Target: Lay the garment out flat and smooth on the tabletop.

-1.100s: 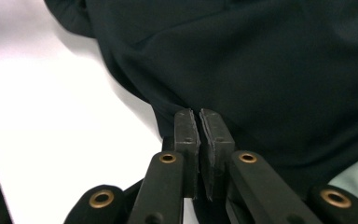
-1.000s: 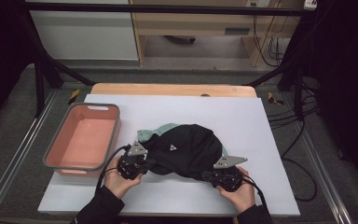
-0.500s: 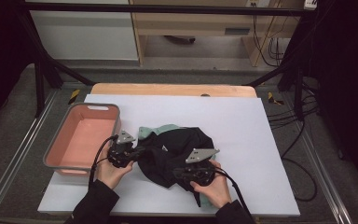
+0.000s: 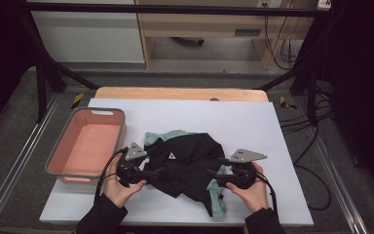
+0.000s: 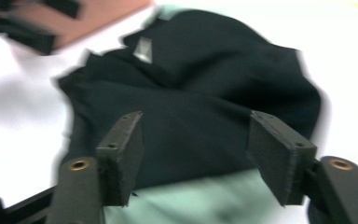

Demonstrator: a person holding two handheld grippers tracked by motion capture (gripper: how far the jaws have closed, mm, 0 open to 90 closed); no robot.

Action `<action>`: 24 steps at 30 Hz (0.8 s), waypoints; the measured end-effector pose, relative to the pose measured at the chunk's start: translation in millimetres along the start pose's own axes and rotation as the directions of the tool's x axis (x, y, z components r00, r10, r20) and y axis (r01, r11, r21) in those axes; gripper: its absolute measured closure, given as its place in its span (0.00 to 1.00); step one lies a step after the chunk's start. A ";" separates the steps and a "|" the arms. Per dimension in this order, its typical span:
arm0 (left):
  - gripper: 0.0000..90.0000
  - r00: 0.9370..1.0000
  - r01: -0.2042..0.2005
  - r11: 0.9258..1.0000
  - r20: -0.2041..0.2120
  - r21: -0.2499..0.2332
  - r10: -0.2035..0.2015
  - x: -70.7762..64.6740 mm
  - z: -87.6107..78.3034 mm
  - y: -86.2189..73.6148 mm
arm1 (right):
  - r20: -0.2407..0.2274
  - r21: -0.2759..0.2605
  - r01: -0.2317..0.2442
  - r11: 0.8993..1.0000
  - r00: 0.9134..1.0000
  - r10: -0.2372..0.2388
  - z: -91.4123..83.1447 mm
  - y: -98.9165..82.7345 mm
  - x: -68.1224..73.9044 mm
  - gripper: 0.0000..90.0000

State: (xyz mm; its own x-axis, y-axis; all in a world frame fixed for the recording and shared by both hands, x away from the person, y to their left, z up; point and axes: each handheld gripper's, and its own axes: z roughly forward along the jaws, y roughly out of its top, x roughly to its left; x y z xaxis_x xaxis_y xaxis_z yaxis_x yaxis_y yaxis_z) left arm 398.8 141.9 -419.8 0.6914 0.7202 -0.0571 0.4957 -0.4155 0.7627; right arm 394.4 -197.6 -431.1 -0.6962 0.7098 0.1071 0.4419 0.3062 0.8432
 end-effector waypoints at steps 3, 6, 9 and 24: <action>0.25 0.999 -0.023 1.000 0.035 0.018 0.022 -15.0 7.7 -6.6 | 0.045 0.021 -0.039 0.999 0.998 0.038 -8.8 -12.6 -17.9 0.38; 0.35 0.998 -0.015 0.999 0.069 0.039 0.012 -27.9 17.5 -14.2 | 0.081 0.041 -0.069 0.997 0.995 0.065 -9.6 -24.3 -31.0 0.41; 0.41 0.995 -0.009 0.997 0.096 0.073 0.002 -35.7 28.4 -19.8 | 0.101 0.075 -0.088 0.993 0.992 0.080 -4.5 -30.8 -37.7 0.44; 0.75 0.992 -0.031 0.992 0.126 0.124 0.015 -52.3 51.4 -31.0 | 0.052 0.132 -0.084 0.988 0.996 0.078 25.4 -37.6 -29.7 0.65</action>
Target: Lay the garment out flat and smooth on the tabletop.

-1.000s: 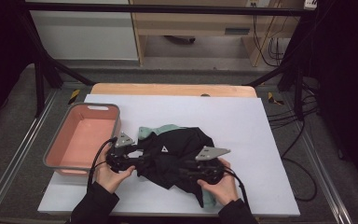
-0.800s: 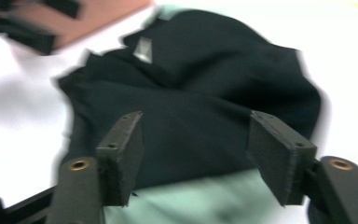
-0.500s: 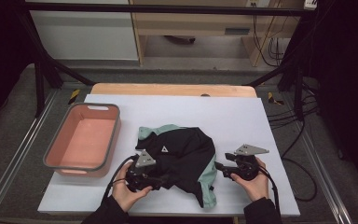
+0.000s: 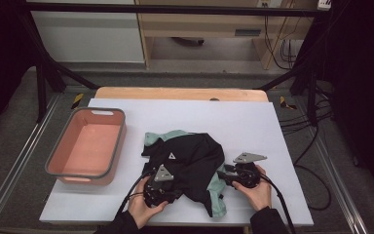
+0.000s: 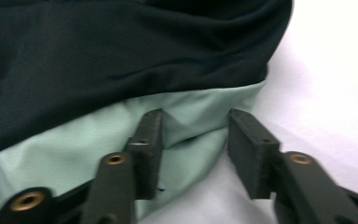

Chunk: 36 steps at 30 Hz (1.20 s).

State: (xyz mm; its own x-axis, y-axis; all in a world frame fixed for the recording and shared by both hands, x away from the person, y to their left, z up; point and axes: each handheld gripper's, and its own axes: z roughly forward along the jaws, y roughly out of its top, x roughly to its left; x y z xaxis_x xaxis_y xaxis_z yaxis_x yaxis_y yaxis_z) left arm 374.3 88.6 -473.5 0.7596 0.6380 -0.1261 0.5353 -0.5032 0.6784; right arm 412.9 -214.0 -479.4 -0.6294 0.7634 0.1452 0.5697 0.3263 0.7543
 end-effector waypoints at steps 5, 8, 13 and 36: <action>0.86 0.999 0.017 1.000 0.033 0.012 -0.017 3.1 -2.0 0.2 | 0.021 0.017 0.014 1.000 1.000 -0.014 2.6 -1.6 2.9 0.82; 0.88 0.999 0.013 1.000 0.048 0.007 -0.013 3.1 -6.1 1.4 | 0.029 0.027 -0.009 1.000 1.000 0.008 0.1 -0.3 3.1 0.91; 0.89 0.997 0.013 0.999 0.072 -0.031 -0.011 7.4 -21.2 5.9 | 0.047 0.002 -0.043 0.999 0.998 0.043 -16.2 4.3 -1.5 0.99; 0.89 0.995 0.078 0.997 -0.071 0.015 -0.077 51.8 -61.1 -23.1 | -0.116 0.020 0.051 0.999 0.992 -0.048 15.1 35.1 55.3 0.95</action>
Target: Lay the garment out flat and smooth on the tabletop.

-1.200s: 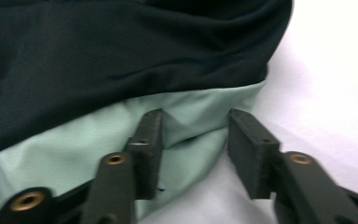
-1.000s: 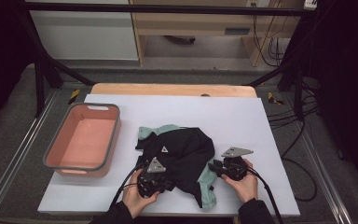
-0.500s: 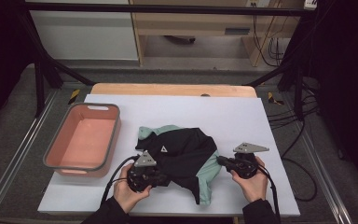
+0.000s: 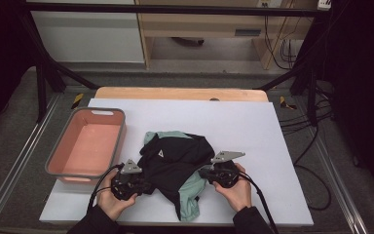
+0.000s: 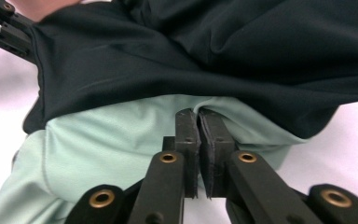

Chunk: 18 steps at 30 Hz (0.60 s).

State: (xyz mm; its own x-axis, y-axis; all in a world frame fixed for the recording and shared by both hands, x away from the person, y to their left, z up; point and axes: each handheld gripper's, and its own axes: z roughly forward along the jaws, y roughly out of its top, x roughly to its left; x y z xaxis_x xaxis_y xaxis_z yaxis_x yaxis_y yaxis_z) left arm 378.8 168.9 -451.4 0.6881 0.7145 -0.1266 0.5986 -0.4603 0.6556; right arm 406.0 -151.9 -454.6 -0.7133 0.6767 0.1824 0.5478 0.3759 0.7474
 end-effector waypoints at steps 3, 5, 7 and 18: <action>0.89 1.000 -0.004 1.000 -0.009 -0.001 0.004 0.6 1.7 -0.4 | 0.007 -0.027 0.004 1.000 1.000 -0.003 -7.7 -3.5 -5.2 0.88; 0.89 1.000 0.007 1.000 -0.010 -0.004 -0.007 2.6 2.6 -1.5 | 0.038 -0.063 -0.011 0.998 0.999 0.013 -18.8 -4.5 -12.2 0.85; 0.89 1.000 0.012 1.000 -0.009 -0.004 -0.012 4.1 3.2 -2.0 | 0.090 -0.078 -0.021 0.997 0.996 0.028 -27.4 -6.8 -21.8 0.81; 0.89 1.000 -0.002 1.000 -0.008 -0.024 0.001 5.6 5.8 -2.6 | 0.172 -0.021 -0.028 0.999 0.985 0.031 -0.3 -17.5 -42.3 0.66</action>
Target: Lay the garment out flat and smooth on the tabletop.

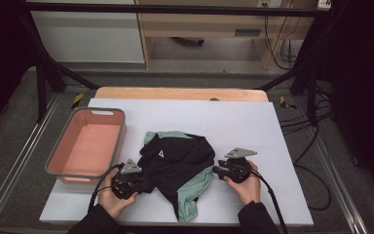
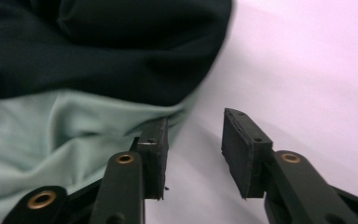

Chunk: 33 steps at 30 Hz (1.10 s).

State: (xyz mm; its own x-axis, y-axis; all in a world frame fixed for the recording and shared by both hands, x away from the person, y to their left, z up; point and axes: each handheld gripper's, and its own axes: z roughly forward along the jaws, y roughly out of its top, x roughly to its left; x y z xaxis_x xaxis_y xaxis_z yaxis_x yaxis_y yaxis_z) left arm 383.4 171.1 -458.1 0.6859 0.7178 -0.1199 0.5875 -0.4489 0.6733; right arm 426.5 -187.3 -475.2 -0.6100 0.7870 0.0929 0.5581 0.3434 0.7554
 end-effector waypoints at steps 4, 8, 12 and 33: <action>0.89 1.000 0.000 1.000 0.001 -0.004 0.000 0.3 0.6 -0.1 | -0.038 -0.016 0.019 1.000 0.999 -0.019 8.1 1.3 8.7 0.63; 0.89 1.000 -0.005 1.000 -0.005 -0.003 0.005 0.5 1.7 -0.3 | -0.063 -0.018 0.056 0.998 0.996 -0.057 13.2 2.8 18.4 0.63; 0.89 1.000 -0.008 1.000 -0.007 -0.002 0.008 0.3 2.8 -0.6 | -0.067 -0.017 0.078 0.997 0.995 -0.079 18.8 3.4 25.9 0.64; 0.89 0.999 -0.012 0.997 0.047 -0.077 0.016 -7.2 -6.6 10.6 | 0.030 -0.063 0.033 0.997 0.999 -0.032 -47.1 15.4 2.1 0.99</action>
State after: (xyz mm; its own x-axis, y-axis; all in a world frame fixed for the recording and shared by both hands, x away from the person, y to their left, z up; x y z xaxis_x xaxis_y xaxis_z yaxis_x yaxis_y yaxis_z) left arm 381.9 164.6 -445.3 0.7144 0.6850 -0.1431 0.5442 -0.4152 0.7290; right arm 407.4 -204.5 -432.9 -0.6104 0.7905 0.0498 0.5011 0.3367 0.7972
